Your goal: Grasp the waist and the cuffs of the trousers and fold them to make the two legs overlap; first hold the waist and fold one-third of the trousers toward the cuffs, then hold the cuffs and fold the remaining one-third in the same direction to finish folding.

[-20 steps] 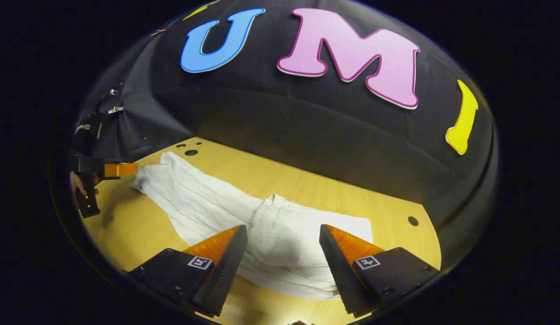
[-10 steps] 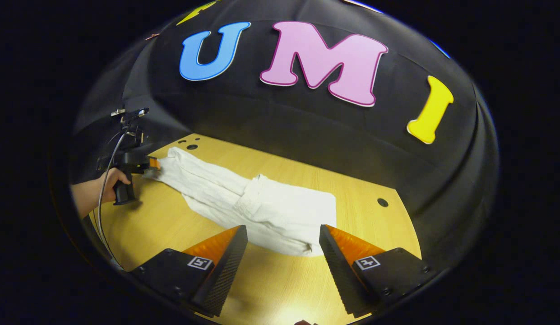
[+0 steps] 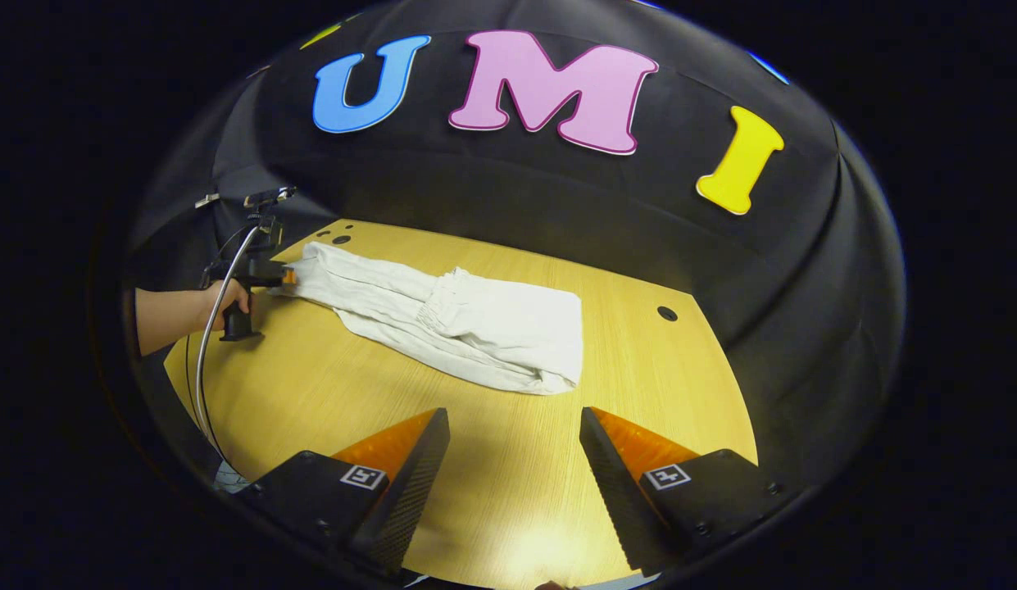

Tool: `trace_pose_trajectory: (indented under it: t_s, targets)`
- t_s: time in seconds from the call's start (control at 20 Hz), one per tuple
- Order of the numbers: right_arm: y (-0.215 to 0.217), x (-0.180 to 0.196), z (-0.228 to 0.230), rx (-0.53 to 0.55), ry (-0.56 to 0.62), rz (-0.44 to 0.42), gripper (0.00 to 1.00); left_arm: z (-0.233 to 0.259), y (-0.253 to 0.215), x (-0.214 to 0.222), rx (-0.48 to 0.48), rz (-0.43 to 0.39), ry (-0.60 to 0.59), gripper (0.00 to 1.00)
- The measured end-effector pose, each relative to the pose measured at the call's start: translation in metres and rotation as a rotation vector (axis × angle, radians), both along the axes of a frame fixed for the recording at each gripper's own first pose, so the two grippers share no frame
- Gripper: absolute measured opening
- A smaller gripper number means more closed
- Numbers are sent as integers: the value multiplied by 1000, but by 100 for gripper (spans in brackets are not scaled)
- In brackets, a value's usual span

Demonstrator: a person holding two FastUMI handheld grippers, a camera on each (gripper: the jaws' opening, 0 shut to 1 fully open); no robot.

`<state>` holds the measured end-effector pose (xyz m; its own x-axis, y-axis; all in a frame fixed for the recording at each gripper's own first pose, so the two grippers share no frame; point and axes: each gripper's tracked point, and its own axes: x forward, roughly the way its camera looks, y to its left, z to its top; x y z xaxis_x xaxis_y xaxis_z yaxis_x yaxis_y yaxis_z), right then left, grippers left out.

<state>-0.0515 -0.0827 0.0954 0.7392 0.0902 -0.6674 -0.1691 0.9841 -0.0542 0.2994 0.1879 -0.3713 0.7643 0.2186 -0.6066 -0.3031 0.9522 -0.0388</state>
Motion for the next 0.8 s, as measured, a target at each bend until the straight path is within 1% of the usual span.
trace_pose_trajectory:
  t_s: [0.05, 0.15, 0.2, 0.25, 0.3, 0.35, 0.4, 0.45, 0.55, 0.6, 0.65, 0.75, 0.8]
  targets:
    - [2, -2, 3, 2, -7, -1, 98, 1, -4, 2, 7, -31, 0, 62]
    - [3, -5, 8, 3, -20, -1, 98, 2, -8, 3, 37, -68, -3, 36]
    - [5, -6, 8, 4, -20, 3, 98, 2, -11, 4, 57, -86, -10, 33]
    - [7, -10, 9, 3, -19, 7, 98, 3, -13, 3, 85, -98, -12, 24]
    - [6, -11, 10, -3, -22, 11, 98, 2, -14, 3, 114, -114, -14, 19]
    - [5, -13, 11, -12, -25, 16, 98, 2, -15, 3, 145, -130, -3, 18]
    - [5, -15, 10, -23, -28, 19, 98, 3, -16, 4, 171, -141, -2, 12]
    - [3, -16, 10, -30, -27, 18, 98, 3, -16, 3, 199, -151, 9, 7]
    - [-2, -20, 9, -31, -25, 5, 98, 3, -17, 3, 297, -203, 17, 6]
    - [-3, -20, 8, -29, -24, -3, 98, 4, -18, 4, 325, -225, 17, 6]
    - [-5, -22, 8, -28, -22, -11, 98, 5, -20, 3, 310, -224, 10, 6]
    - [-8, -26, 6, -27, -14, -19, 98, 6, -23, 2, 219, -193, -4, 6]
    - [-10, -26, 6, -27, -16, -24, 98, 7, -21, 0, 189, -180, -8, 6]
